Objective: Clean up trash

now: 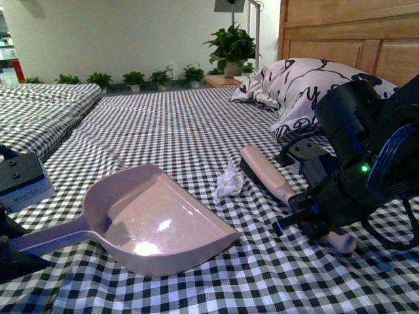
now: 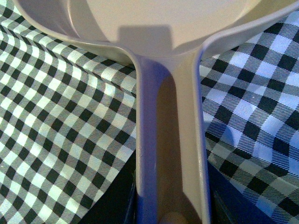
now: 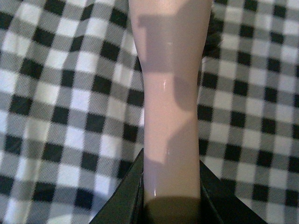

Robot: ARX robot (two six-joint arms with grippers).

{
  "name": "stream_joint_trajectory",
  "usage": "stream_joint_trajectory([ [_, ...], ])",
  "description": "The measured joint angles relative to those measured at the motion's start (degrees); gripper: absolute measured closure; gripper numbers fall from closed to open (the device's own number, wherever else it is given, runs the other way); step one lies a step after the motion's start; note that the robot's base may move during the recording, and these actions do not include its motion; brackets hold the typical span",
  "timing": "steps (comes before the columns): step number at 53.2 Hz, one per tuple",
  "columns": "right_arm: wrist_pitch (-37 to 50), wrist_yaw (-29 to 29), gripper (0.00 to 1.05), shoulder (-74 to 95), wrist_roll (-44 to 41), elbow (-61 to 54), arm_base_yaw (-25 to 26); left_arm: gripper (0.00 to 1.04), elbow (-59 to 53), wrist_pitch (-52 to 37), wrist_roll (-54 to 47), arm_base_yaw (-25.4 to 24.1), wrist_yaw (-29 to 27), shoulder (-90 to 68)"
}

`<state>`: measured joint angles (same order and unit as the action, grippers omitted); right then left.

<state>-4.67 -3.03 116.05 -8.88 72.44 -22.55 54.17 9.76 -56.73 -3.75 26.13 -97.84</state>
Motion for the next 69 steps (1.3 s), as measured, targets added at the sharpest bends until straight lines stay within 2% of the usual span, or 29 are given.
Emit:
stream_joint_trajectory([
  [5, -3.32, 7.37, 0.84, -4.48, 3.02, -3.08, -2.27, 0.78, 0.0, 0.0, -0.02, 0.0, -0.02, 0.0],
  [12, -6.56, 28.68, 0.84, -18.69, 6.29, -9.77, -9.03, 0.78, 0.0, 0.0, -0.02, 0.0, 0.0, 0.0],
  [15, -6.99, 33.09, 0.84, -25.14, 5.84, -10.97, -10.23, 0.78, 0.0, 0.0, -0.02, 0.0, 0.02, 0.0],
  [19, -7.41, 30.91, 0.84, -29.66, 4.87, -10.69, -9.31, 0.78, 0.0, 0.0, -0.02, 0.0, 0.02, 0.0],
  [23, -6.95, 27.78, 0.84, -31.89, 4.42, -10.19, -5.68, 0.78, 0.0, 0.0, -0.02, 0.0, -0.02, 0.0],
  [31, -5.51, 23.5, 0.84, -30.8, 3.43, -10.49, -0.74, 0.78, 0.0, 0.0, -0.02, 0.0, 0.0, 0.0],
  [37, -2.99, 17.81, 0.84, -28.17, 2.84, -12.57, 2.1, 0.78, 0.0, 0.0, -0.04, 0.0, 0.0, 0.0],
  [46, 6.99, 10.45, 0.84, -26.45, 2.1, -16.02, 7.15, 0.78, 0.0, 0.0, -0.04, 0.0, 0.0, 0.0],
  [50, 9.22, 10.95, 0.84, -26.29, 2.29, -16.98, 9.53, 0.78, -1.01, -2.54, 1.36, 0.0, -0.52, 0.09],
  [54, 10.14, 11.52, 0.84, -26.18, 2.78, -17.84, 12.09, 0.78, -4.94, -13.57, 7.39, 0.0, -2.93, 0.31],
  [58, 11.02, 12.02, 0.84, -26.18, 3.15, -18.93, 14.56, 0.78, -5.97, -19.91, 12.46, -0.26, -4.13, 0.31],
  [69, 11.69, 15.67, 0.84, -27.61, 4.63, -21.24, 20.48, 0.78, -6.05, -25.68, 24.28, -1.64, -6.62, 2.75],
])
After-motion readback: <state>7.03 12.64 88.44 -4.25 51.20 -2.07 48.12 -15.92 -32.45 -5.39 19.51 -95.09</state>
